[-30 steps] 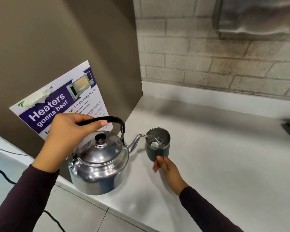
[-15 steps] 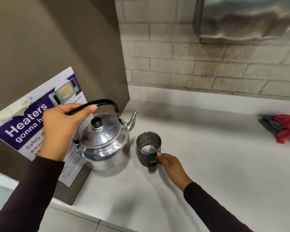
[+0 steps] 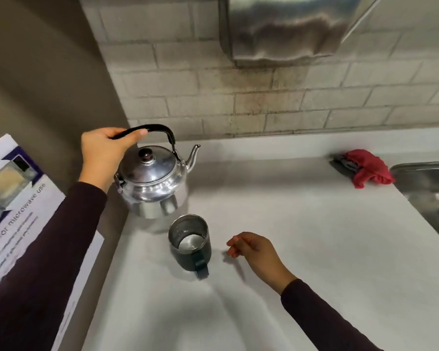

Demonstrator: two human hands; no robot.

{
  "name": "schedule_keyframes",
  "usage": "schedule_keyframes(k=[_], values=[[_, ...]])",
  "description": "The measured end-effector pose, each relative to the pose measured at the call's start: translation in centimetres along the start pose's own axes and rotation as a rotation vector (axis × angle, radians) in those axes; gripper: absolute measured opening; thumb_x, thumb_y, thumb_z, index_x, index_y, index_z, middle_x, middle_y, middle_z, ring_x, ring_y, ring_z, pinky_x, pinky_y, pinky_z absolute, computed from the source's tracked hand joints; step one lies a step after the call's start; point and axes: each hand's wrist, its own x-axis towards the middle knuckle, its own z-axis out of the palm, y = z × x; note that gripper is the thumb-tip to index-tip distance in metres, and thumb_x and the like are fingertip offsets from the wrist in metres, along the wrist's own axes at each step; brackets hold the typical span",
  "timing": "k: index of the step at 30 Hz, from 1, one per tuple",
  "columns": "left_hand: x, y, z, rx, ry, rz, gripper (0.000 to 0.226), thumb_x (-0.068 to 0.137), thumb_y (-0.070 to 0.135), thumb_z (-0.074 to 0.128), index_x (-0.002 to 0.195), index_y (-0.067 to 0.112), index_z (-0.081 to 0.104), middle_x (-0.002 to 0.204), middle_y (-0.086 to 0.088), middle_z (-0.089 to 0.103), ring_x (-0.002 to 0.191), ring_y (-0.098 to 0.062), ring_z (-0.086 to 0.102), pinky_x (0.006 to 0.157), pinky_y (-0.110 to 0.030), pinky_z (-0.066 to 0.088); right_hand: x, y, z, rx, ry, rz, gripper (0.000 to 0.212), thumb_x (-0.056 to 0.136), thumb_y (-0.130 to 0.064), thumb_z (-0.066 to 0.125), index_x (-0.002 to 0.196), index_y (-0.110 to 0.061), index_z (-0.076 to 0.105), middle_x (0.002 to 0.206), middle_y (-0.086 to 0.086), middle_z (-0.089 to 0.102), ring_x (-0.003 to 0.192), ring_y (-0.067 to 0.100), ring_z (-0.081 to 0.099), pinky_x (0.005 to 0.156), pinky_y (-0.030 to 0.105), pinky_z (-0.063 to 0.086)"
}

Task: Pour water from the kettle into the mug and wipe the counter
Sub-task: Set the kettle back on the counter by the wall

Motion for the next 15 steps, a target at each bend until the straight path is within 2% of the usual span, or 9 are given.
schedule_keyframes(k=[3, 7, 11, 13, 15], values=[[2.0, -2.1, 3.0, -0.052, -0.09, -0.116, 0.022, 0.061, 0.036, 0.085, 0.067, 0.022, 0.068, 0.04, 0.02, 0.058, 0.038, 0.006, 0.049, 0.042, -0.007, 0.039, -0.4, 0.3, -0.4, 0.011, 0.044, 0.011, 0.03, 0.097, -0.016, 0.047, 0.078, -0.02, 0.069, 0.066, -0.006, 0.07, 0.064, 0.003, 0.065, 0.071, 0.014, 0.052], [3.6, -4.7, 6.6, -0.084, -0.226, -0.177, 0.017, 0.067, 0.029, 0.083, 0.069, 0.024, 0.067, 0.046, 0.024, 0.064, 0.042, 0.011, 0.055, 0.043, -0.004, 0.041, -0.7, 0.6, -0.9, 0.013, 0.096, 0.036, 0.032, 0.097, -0.017, 0.047, 0.075, -0.023, 0.069, 0.066, -0.007, 0.07, 0.066, 0.006, 0.065, 0.074, 0.017, 0.052], [4.8, -6.8, 9.6, -0.057, -0.315, -0.193, 0.017, 0.066, 0.027, 0.084, 0.065, 0.024, 0.067, 0.047, 0.022, 0.065, 0.046, 0.008, 0.057, 0.052, -0.009, 0.046, -0.9, 1.0, -1.1, 0.052, 0.153, 0.075, 0.031, 0.096, -0.017, 0.048, 0.075, -0.023, 0.069, 0.066, -0.005, 0.07, 0.069, 0.011, 0.065, 0.079, 0.025, 0.053], [5.0, -7.6, 10.9, -0.042, -0.357, -0.201, 0.019, 0.065, 0.027, 0.085, 0.063, 0.024, 0.067, 0.047, 0.023, 0.065, 0.045, 0.009, 0.058, 0.048, -0.007, 0.046, -0.8, 1.1, -1.2, 0.062, 0.171, 0.079, 0.031, 0.096, -0.017, 0.048, 0.075, -0.022, 0.069, 0.067, -0.003, 0.07, 0.07, 0.014, 0.065, 0.08, 0.03, 0.053], [5.2, -8.4, 11.7, -0.032, -0.387, -0.196, 0.018, 0.065, 0.025, 0.085, 0.063, 0.024, 0.067, 0.047, 0.023, 0.065, 0.044, 0.01, 0.058, 0.044, -0.005, 0.043, -0.8, 1.3, -1.2, 0.065, 0.188, 0.085, 0.031, 0.096, -0.017, 0.048, 0.075, -0.022, 0.069, 0.066, -0.004, 0.07, 0.068, 0.014, 0.065, 0.078, 0.027, 0.053]])
